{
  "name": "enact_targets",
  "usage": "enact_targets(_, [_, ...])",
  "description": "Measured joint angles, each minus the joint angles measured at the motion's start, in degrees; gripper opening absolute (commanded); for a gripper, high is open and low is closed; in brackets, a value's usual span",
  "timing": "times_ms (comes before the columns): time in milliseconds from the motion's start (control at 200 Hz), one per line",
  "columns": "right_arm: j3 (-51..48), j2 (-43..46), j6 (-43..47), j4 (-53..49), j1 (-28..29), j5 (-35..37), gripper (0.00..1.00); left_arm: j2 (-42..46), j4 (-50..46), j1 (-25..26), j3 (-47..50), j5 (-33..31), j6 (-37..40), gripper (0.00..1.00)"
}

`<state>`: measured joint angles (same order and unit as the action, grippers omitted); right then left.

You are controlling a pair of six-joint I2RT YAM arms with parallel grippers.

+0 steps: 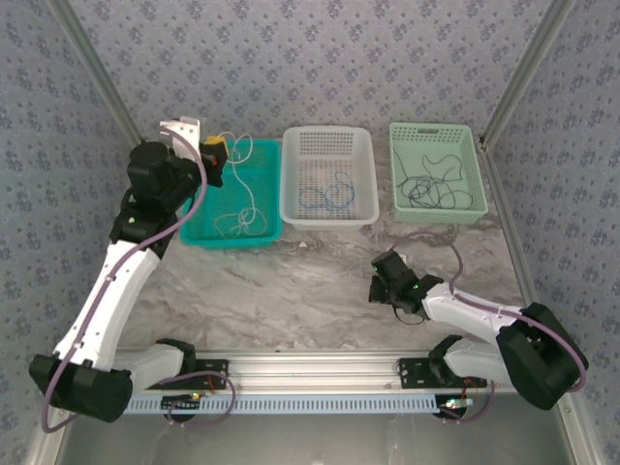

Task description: Untangle the cables

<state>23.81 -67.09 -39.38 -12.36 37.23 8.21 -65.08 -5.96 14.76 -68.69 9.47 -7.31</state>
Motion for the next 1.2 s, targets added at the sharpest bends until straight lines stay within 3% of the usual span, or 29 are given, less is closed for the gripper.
enact_targets(120, [0.90,0.02,0.76,-0.48,0.83,0.00,0.00,-2.58,0.57,-2.49,4.04,-2.67,-1.95,0.04])
enact_targets(195, [1.62,0.26,1.27,-0.90,1.36,0.04,0.00,-4.26,0.57,-4.02,6.75,-4.42,-3.72,0.11])
enact_targets(355, [2.89,1.90,1.73,-1.86,1.81,0.24,0.00,-8.61,-1.33,-6.38,8.00,-6.29,-7.93,0.36])
enact_targets(430, [3.34,3.04,1.88,-2.40,1.81,0.44,0.00,-10.16,-2.54,-6.51,8.04,-6.05,-9.18,0.54])
enact_targets(590, [4.02,6.05,3.48,-3.04,2.23,0.68,0.00,-10.95,-2.95,-5.68,9.92,-4.79,-12.04,0.65])
enact_targets(690, [4.22,8.66,5.73,-3.21,2.78,0.59,0.00,-10.58,-2.97,-2.10,11.23,-4.81,-11.41,0.70])
enact_targets(830, [4.35,12.92,9.68,-3.28,3.26,-0.55,0.00,-8.00,-1.38,7.63,13.49,-3.23,-7.58,0.71])
enact_targets(969, [4.44,17.86,14.03,-3.26,3.17,-3.23,0.00,-6.32,0.92,17.16,14.27,4.22,-1.25,0.70])
enact_targets(1199, [4.52,19.76,18.49,-2.51,2.49,-10.62,0.00,-11.74,4.00,24.26,14.12,13.88,3.43,0.65])
